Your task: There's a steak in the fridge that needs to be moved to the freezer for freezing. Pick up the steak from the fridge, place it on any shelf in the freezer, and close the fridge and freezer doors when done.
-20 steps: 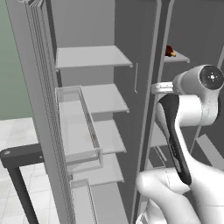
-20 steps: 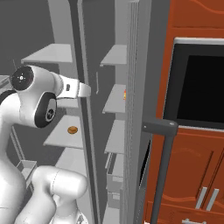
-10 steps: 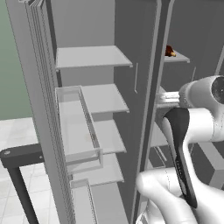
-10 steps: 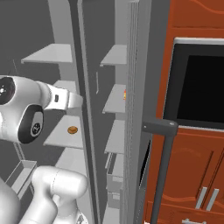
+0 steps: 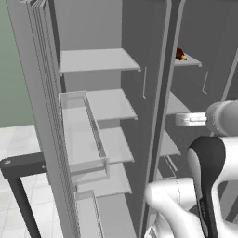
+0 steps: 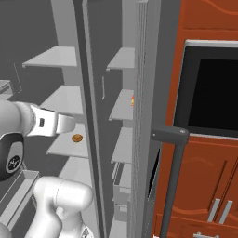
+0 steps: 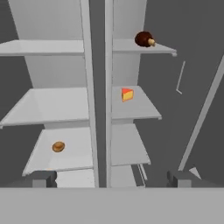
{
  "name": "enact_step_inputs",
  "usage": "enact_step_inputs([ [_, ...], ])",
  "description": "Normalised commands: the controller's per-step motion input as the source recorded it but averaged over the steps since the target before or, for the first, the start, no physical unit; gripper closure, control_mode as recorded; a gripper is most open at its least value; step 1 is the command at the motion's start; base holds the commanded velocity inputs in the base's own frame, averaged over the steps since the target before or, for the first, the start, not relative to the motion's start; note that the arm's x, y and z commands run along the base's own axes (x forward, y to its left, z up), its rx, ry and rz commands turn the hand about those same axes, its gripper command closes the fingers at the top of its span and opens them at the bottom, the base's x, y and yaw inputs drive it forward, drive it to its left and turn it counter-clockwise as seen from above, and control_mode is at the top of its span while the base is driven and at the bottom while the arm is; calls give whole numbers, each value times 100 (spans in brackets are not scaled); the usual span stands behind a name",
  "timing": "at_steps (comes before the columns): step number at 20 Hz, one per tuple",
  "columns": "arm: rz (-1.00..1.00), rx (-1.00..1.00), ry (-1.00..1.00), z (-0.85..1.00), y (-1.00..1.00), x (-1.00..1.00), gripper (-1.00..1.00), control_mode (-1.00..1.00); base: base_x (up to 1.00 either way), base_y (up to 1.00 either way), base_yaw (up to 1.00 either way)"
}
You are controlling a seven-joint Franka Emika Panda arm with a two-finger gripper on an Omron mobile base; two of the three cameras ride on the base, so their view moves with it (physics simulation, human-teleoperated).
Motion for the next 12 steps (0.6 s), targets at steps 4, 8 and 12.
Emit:
enact_step_inputs([
  [4,0,0,-1,0,15,-63,-100,-100,0,0,0],
  [8,0,0,0,0,18,-54,-100,-100,0,0,0],
  [12,0,0,0,0,9,-25,-100,-100,0,0,0],
])
